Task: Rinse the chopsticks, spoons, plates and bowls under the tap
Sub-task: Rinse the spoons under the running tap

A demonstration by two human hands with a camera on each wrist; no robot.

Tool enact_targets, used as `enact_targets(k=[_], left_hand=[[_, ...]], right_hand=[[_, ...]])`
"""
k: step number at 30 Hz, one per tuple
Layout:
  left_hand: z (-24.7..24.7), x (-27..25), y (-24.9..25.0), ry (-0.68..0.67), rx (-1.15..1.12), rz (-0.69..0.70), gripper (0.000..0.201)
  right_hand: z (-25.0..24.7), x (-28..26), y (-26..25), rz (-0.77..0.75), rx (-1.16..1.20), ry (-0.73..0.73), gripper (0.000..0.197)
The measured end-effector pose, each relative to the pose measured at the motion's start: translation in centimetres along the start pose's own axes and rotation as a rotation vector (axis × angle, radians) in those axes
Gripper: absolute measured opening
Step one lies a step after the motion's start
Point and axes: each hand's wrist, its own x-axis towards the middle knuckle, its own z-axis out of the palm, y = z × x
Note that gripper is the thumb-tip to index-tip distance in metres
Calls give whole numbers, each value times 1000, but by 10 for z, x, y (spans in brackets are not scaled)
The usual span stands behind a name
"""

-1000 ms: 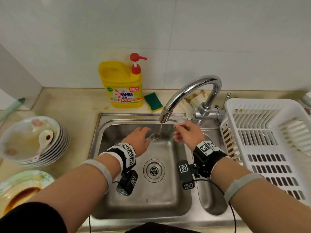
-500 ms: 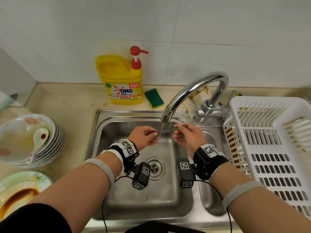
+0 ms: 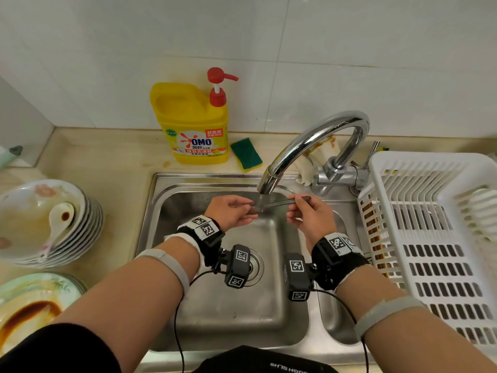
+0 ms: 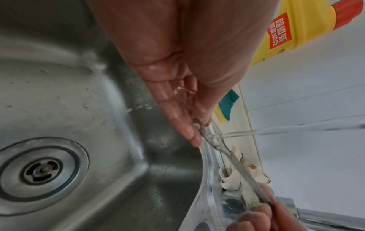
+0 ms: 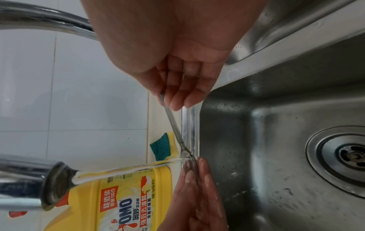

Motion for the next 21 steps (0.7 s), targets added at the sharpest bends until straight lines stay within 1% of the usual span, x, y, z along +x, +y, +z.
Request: enact_targets(k=[4, 7, 9, 14, 18, 21], left_hand=[[9, -4, 2, -49, -131, -56, 32], [15, -6, 3, -84, -240, -90, 37], [17, -7, 4, -93, -253, -103, 35], [13, -10, 4, -117, -147, -132, 21], [8, -6, 3, -59, -25, -112, 13], [7, -5, 3, -33, -51, -116, 15]], right_hand=[[-4, -3, -3, 15, 40, -14, 19], [-6, -6, -5, 21, 46, -39, 19], [-8, -6, -5, 21, 53, -41, 19], [-8, -8, -6, 44, 92, -48, 20], [-5, -11, -4, 52, 116, -65, 18], [-3, -12, -5, 66, 132, -62, 16]])
